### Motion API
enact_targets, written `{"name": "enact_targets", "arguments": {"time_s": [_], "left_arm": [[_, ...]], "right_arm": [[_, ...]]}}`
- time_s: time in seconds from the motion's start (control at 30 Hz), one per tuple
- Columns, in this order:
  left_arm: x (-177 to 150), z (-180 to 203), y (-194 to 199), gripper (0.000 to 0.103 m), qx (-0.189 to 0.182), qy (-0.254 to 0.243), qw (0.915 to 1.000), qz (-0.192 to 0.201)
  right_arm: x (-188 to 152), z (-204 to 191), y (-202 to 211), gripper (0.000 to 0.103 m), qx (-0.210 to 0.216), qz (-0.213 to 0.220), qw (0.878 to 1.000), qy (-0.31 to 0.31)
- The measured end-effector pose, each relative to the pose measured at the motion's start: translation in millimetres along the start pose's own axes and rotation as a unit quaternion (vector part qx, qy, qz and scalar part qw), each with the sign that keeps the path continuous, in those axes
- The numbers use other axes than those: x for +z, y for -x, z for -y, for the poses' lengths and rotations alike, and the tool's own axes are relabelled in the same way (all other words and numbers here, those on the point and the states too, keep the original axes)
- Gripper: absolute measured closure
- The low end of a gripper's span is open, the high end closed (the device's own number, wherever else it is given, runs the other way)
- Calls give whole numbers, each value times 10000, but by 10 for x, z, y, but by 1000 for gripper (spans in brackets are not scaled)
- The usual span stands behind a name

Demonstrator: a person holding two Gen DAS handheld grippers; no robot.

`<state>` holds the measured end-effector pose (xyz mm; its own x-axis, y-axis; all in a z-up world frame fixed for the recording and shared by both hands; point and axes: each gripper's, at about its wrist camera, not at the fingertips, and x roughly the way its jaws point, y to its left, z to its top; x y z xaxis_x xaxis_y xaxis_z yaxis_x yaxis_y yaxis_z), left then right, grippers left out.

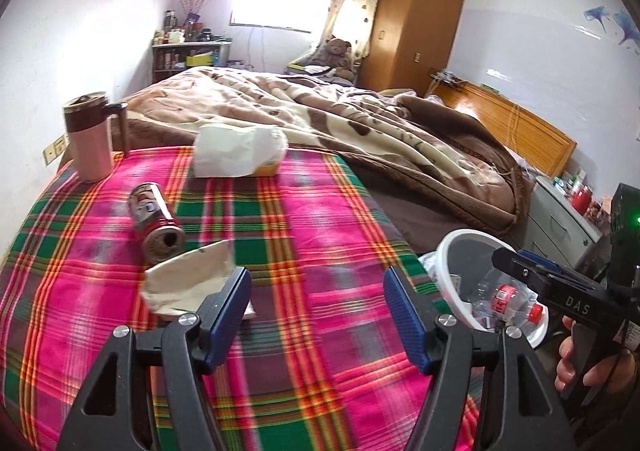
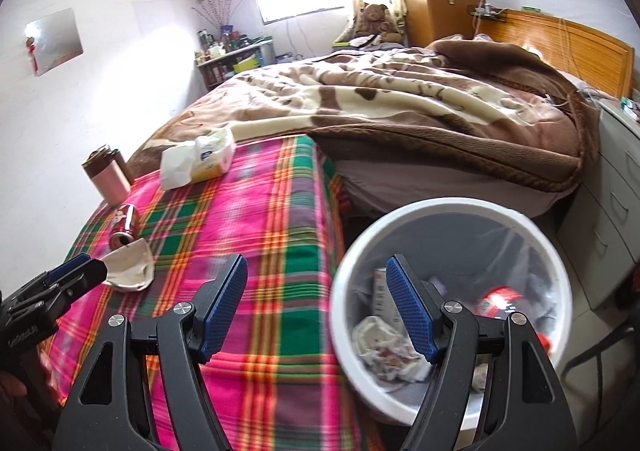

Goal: Collect trash
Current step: 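Move both tools back over the remaining items on the bedspread, then grasp the crumpled beige paper bag with the right tool while the left tool approaches the red can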

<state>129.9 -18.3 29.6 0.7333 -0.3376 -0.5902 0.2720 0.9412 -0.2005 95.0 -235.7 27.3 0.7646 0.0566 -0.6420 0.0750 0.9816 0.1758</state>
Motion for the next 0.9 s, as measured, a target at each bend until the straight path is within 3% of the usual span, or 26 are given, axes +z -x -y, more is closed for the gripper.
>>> {"name": "enact_targets", "arguments": {"time_s": [0.53,0.9], "left_arm": [[-11,-885,156,32,604,472,9970,41],[-52,-1177,137,32,801,639,9947,-61]], "right_arm": [[-152,-789,-383,30,699,-504,9957,327],[-296,-1194,-730,30,1378,-1104,9843,85]]}}
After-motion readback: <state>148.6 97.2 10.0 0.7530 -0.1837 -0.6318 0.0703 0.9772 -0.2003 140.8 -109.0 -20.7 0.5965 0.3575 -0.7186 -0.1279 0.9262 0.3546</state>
